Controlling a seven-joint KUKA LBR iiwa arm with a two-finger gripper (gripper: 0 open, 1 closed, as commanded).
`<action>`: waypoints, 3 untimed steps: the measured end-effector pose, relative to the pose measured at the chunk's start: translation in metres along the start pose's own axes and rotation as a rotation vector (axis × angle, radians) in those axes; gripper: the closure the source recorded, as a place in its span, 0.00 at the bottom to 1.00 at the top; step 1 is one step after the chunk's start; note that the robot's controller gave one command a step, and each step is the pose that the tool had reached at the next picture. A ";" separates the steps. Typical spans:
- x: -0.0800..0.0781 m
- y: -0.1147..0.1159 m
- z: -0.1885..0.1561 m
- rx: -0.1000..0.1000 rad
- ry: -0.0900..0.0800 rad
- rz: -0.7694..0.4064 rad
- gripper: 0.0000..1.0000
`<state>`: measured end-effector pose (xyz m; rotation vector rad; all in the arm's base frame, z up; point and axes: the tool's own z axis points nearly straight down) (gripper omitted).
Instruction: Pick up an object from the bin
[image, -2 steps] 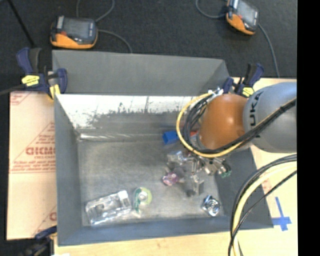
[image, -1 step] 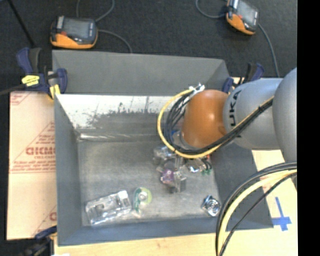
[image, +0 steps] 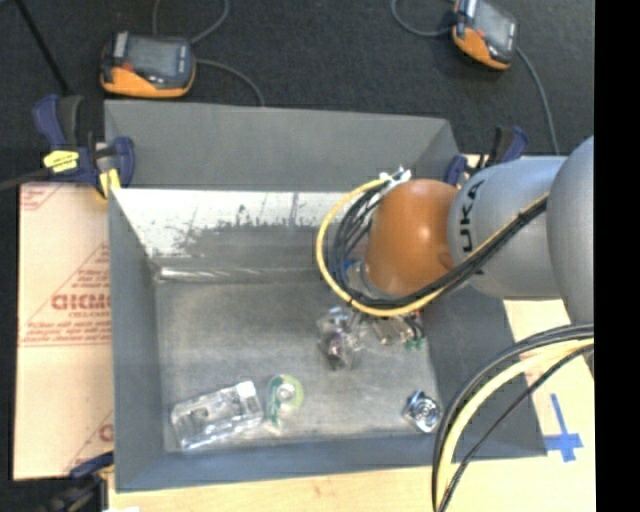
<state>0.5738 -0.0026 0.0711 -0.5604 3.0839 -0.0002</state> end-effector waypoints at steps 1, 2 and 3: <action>0.015 -0.002 -0.104 0.004 -0.004 0.008 1.00; 0.017 -0.001 -0.099 0.000 0.003 0.008 0.00; 0.062 -0.030 0.003 -0.003 0.012 -0.075 0.00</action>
Offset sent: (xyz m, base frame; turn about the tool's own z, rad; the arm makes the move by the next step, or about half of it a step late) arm -0.0169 -0.0062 0.0985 0.0053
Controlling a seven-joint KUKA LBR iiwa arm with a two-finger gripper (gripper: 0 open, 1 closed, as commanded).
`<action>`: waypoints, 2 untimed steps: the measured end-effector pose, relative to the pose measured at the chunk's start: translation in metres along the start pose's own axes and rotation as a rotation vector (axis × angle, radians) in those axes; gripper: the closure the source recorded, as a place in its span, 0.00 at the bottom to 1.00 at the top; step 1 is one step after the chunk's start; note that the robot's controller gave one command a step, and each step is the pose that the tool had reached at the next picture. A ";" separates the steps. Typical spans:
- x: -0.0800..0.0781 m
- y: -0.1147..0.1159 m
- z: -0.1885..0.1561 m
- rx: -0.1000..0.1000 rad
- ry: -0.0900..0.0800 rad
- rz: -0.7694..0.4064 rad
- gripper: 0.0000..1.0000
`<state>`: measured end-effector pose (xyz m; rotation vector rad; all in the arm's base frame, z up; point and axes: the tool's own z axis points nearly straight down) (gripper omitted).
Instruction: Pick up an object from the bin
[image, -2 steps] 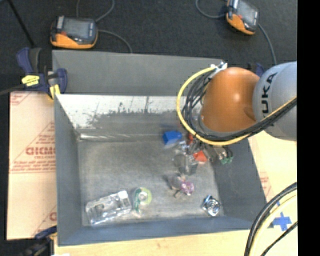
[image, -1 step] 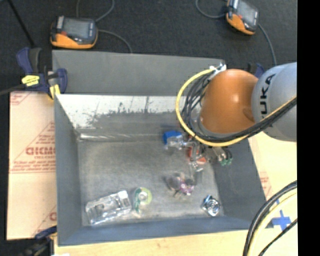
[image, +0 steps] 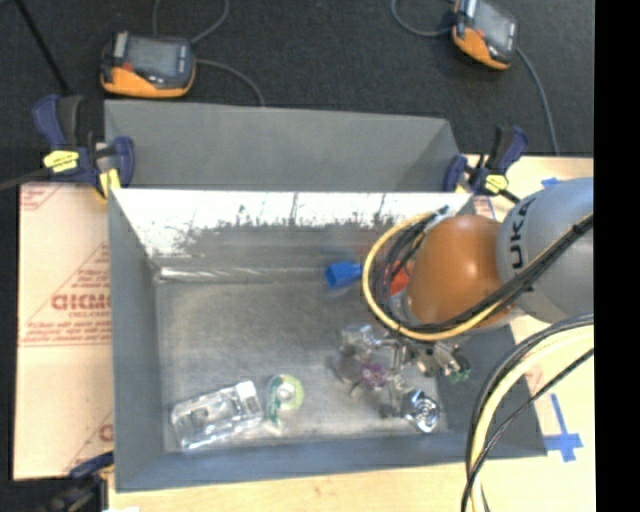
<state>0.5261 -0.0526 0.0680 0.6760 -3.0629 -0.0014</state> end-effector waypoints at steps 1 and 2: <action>-0.003 0.000 -0.005 0.004 -0.007 -0.004 1.00; 0.002 0.023 -0.153 0.008 -0.015 -0.023 1.00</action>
Offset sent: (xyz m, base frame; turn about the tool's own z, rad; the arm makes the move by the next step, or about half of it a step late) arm 0.0000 0.0000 0.0000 0.0000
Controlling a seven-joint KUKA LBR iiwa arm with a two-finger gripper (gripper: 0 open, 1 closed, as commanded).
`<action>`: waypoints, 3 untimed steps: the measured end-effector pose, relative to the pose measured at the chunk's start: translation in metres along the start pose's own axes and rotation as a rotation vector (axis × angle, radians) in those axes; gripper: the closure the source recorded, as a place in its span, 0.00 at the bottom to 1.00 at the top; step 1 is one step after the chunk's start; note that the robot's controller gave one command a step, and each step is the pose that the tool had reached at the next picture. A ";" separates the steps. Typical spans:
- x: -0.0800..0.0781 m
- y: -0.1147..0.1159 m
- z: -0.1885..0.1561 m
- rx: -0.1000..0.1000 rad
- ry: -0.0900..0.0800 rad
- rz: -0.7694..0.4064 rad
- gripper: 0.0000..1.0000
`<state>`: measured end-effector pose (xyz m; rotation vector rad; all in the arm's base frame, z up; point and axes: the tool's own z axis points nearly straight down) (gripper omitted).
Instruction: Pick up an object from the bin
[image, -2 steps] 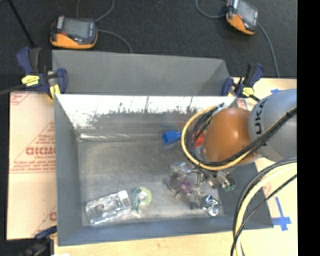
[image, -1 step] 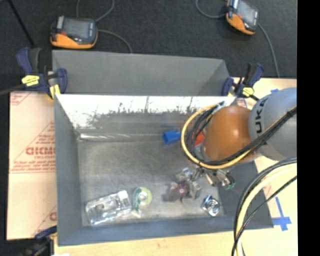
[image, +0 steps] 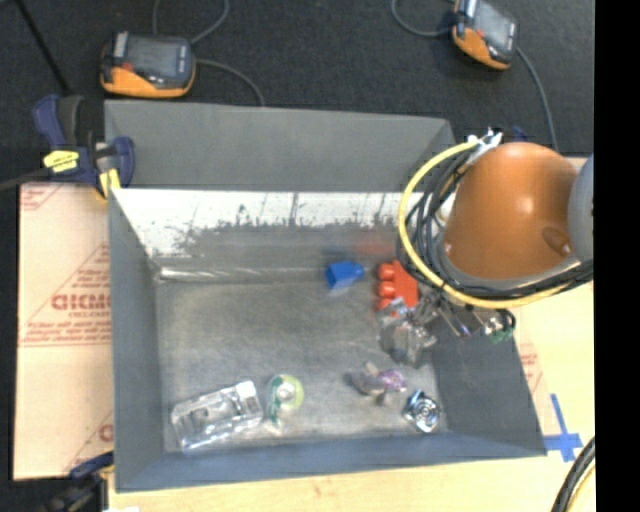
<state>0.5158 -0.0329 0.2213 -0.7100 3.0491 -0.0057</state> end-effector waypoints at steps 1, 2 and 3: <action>0.001 0.001 0.005 -0.005 0.007 0.001 0.00; 0.033 -0.032 0.154 -0.008 0.010 -0.120 0.00; 0.031 -0.033 0.150 -0.004 0.005 -0.123 1.00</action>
Offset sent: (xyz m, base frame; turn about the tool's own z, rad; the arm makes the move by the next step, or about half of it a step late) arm 0.0000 0.0000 0.0000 0.0000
